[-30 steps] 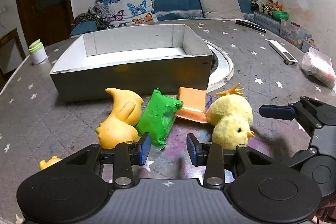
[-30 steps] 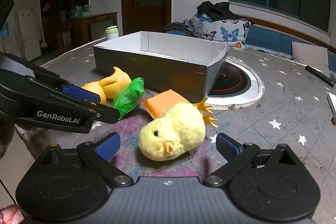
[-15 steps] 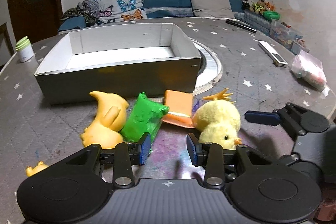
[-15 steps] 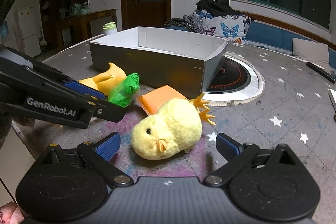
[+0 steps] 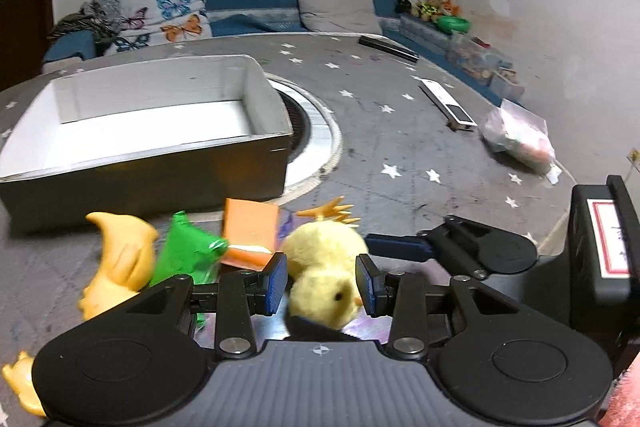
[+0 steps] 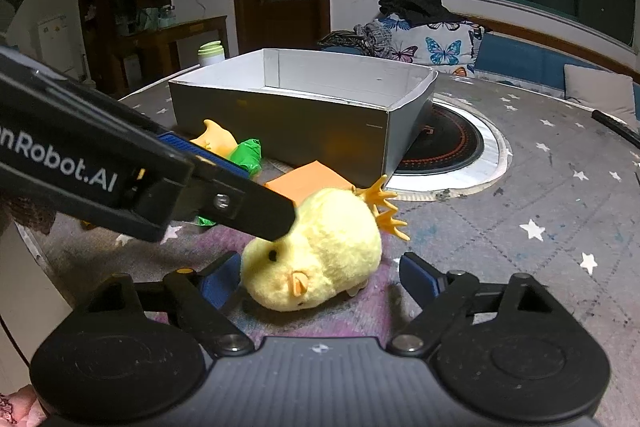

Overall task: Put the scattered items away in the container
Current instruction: 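Close the left gripper on the yellow plush chick and lift it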

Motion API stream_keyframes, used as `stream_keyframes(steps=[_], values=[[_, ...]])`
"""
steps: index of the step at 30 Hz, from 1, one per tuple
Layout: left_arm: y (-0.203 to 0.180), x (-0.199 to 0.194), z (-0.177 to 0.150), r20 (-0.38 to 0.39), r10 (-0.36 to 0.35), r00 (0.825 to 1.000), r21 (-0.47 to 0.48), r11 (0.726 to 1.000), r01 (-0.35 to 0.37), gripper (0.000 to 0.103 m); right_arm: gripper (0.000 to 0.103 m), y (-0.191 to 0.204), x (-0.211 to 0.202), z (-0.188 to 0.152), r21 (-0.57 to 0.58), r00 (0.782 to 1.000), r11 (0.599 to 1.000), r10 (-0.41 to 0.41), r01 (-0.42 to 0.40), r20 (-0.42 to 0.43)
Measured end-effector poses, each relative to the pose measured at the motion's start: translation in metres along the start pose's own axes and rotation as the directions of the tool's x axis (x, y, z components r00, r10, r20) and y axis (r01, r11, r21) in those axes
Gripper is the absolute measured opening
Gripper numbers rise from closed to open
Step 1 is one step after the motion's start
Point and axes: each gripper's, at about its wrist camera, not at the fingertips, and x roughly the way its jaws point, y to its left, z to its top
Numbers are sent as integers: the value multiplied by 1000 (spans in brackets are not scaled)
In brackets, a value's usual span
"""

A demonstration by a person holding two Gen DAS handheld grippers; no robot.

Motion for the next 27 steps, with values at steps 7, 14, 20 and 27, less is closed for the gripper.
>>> stream_keyframes(steps=[7,14,20,27], values=[[5,15,2,-60,-21,998,-15,1000,20,40,80,-1,4,1,0,1000,1000,18,-18,-9],[15,30,4,-111,-78,991,-66,995,71,41,72,-2,10,2,3,999,999,37,-37,-18],[22,33,6,-119,-115,986,-103,989,103,41,70,-2,10,2,2,999,999,32,-32,-17],[23,20,7,-95,-144,985,-112,985,133,39,69,1,4,6,-14,1000,1000,20,-20,-22]])
